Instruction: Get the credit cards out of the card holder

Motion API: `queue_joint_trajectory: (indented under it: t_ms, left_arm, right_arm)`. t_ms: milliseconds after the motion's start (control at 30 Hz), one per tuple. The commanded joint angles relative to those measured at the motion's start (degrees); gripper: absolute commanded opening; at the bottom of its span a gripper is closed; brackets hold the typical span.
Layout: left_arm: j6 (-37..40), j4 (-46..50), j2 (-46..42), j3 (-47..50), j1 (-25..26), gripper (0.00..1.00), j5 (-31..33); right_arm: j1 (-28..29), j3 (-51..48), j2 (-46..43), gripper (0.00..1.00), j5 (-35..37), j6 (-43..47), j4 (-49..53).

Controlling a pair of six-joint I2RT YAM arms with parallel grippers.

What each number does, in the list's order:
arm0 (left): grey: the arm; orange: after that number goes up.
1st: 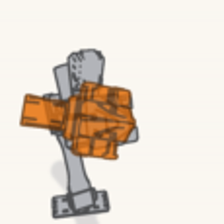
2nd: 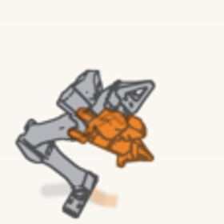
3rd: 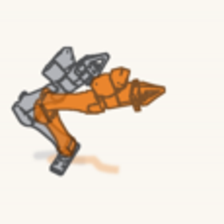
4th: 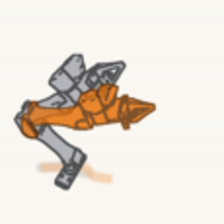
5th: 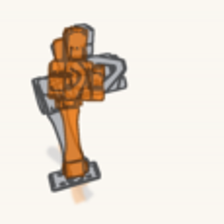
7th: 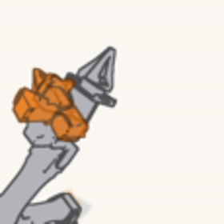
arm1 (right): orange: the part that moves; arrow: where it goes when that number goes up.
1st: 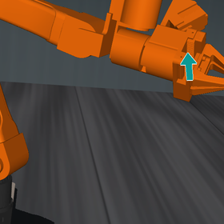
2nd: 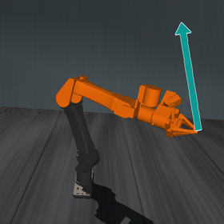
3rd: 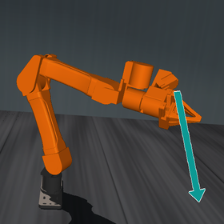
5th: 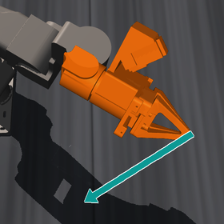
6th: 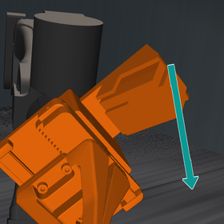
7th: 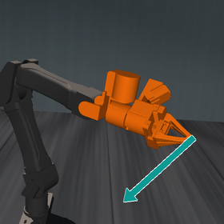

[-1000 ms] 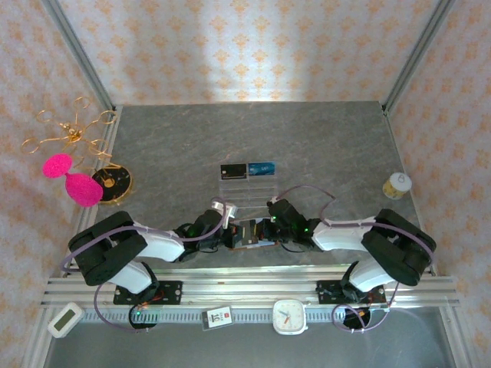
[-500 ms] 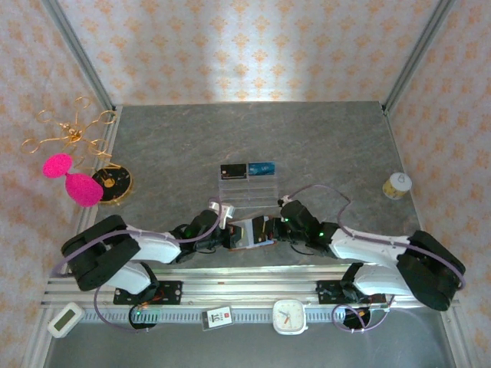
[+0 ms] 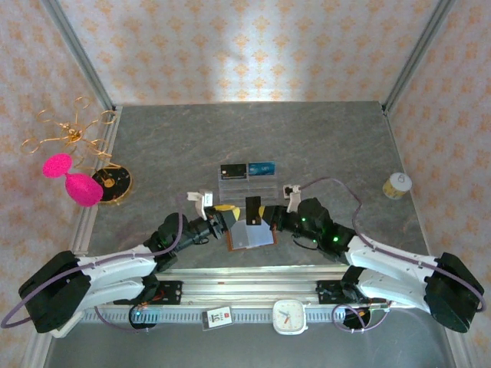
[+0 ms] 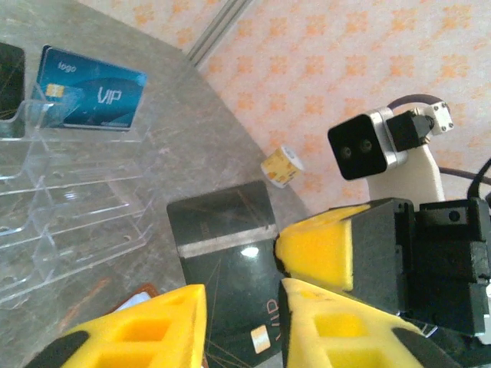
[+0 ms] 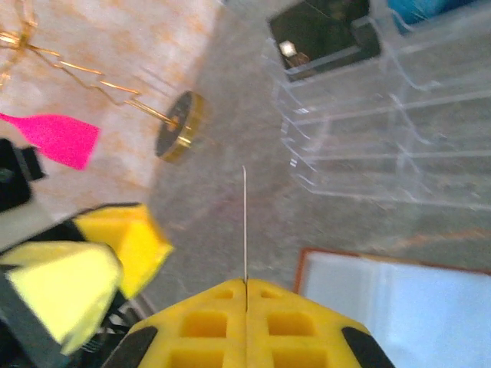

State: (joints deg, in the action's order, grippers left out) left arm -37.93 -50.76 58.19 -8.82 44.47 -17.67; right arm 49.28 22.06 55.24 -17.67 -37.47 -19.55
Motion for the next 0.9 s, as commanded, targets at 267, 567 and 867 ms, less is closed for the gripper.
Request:
queue_joint_trajectory:
  t_ms: [267, 567, 867]
  left_arm:
    - [-6.38, -13.72, -0.33, 3.52, -1.98, 0.37, -4.46]
    - [-9.34, -19.60, 3.71, 3.46, -2.02, 0.36, -7.33]
    - [-11.37, -23.08, 6.04, 3.21, -2.10, 0.20, -8.71]
  right_arm:
    - [-0.17, 0.81, -0.61, 0.00, -4.89, -0.76, -11.96]
    - [0.33, 2.28, 2.51, 0.00, -6.59, -0.67, -16.77]
    - [1.49, 2.24, 6.06, 0.00, -2.02, -0.94, -17.09]
